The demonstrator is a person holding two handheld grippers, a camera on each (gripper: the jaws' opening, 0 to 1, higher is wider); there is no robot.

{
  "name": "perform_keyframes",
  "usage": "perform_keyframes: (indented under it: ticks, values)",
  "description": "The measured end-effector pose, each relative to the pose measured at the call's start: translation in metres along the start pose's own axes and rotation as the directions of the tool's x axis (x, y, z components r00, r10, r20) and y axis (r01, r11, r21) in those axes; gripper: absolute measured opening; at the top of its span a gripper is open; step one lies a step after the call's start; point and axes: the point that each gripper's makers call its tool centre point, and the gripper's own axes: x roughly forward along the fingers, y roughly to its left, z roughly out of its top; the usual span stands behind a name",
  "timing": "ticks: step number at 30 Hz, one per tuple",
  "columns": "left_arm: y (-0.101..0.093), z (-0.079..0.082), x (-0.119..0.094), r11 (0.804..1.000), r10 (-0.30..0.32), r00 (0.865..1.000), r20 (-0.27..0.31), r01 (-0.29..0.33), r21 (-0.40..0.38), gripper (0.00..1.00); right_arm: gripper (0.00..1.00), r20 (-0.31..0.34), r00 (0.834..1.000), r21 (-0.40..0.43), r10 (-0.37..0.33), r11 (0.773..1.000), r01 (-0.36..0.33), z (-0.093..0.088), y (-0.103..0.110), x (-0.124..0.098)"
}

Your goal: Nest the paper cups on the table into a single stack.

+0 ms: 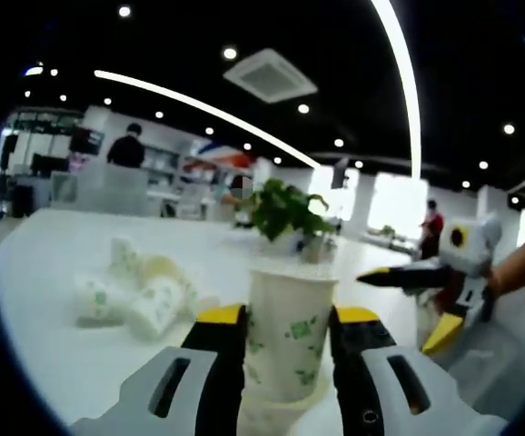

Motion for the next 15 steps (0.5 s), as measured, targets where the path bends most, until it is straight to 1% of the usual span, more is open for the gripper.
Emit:
perform_keyframes:
  ticks: [5, 8, 11, 12, 14, 15]
  values:
    - [0.002, -0.009, -0.001, 1.000, 0.004, 1.000, -0.022, -0.004, -0.004, 0.35, 0.98, -0.002, 1.000, 0.002, -0.001, 1.000, 0.001, 0.000, 0.000, 0.000]
    - [-0.001, -0.013, -0.001, 1.000, -0.003, 0.999, -0.043, 0.003, 0.010, 0.35, 0.98, -0.001, 1.000, 0.004, 0.000, 1.000, 0.000, 0.000, -0.001, 0.000]
    - [-0.004, -0.017, -0.002, 0.999, -0.014, 0.998, -0.064, 0.016, 0.040, 0.35, 0.98, -0.002, 1.000, 0.004, 0.005, 1.000, -0.005, 0.000, 0.000, 0.001]
    - [-0.004, -0.021, -0.003, 0.996, -0.010, 0.996, -0.094, 0.018, 0.085, 0.35, 0.98, -0.004, 1.000, 0.002, 0.006, 1.000, -0.006, 0.000, 0.000, 0.001]
    - [-0.006, -0.029, -0.005, 0.990, -0.013, 0.990, -0.138, 0.032, 0.137, 0.35, 0.98, -0.006, 1.000, 0.002, 0.009, 1.000, -0.009, 0.000, 0.001, 0.001]
    - [-0.008, -0.029, -0.004, 0.991, -0.016, 0.991, -0.133, 0.033, 0.128, 0.35, 0.98, -0.007, 1.000, 0.002, 0.009, 1.000, -0.009, -0.001, 0.001, 0.002]
